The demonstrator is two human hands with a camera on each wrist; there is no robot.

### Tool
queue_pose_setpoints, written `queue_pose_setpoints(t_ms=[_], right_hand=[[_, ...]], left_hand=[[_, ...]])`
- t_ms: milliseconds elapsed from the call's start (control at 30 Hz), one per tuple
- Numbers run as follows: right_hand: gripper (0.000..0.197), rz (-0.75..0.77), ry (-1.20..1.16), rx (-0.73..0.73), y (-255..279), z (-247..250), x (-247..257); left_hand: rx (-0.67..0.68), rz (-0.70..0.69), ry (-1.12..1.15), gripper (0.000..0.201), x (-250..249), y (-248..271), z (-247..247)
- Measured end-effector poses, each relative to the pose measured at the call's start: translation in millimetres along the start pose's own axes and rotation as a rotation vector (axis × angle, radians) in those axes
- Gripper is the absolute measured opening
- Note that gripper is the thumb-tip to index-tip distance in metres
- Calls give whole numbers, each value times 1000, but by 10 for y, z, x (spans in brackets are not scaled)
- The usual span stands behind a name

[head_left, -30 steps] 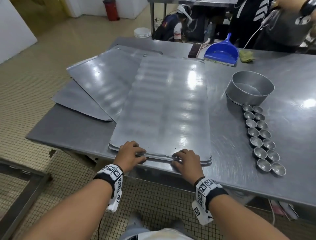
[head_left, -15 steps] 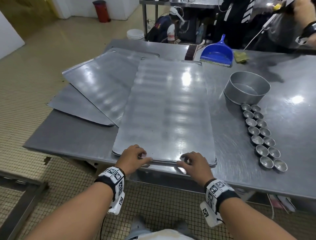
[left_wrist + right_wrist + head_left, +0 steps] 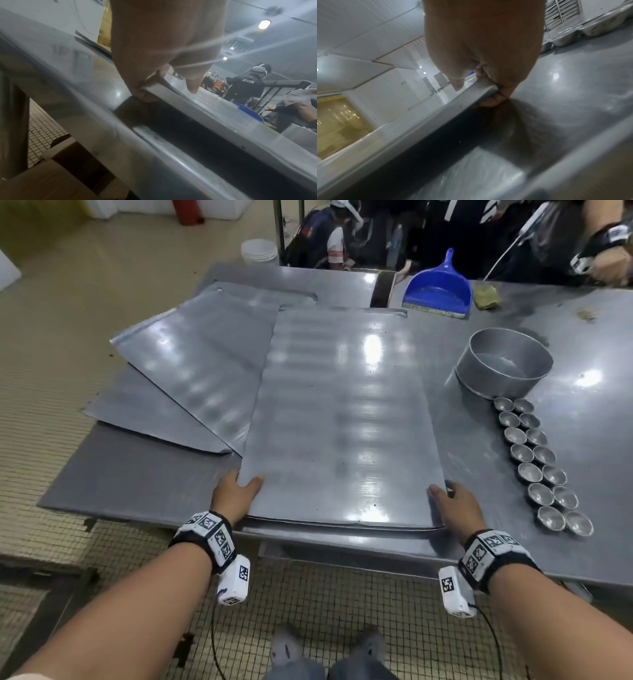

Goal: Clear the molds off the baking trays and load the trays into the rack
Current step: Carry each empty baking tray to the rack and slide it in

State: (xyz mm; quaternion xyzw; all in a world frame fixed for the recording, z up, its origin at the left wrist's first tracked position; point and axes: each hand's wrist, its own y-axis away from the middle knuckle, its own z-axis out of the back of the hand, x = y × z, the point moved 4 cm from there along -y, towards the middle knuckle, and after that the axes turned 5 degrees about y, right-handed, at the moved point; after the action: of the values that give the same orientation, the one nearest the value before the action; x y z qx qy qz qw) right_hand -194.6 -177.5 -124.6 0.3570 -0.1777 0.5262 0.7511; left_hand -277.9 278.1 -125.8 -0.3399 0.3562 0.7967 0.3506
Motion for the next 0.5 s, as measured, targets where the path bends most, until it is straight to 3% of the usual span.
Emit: queue_pose_setpoints(t_ms=[300,500], right_hand=[[58,-65,59,-62,204,-128,67],[61,-93,113,-117,583,-163,-19]], left_hand=[[-8,-55,-26,49,201,-35,16],[-4,-65,-81,55,306,245,72]])
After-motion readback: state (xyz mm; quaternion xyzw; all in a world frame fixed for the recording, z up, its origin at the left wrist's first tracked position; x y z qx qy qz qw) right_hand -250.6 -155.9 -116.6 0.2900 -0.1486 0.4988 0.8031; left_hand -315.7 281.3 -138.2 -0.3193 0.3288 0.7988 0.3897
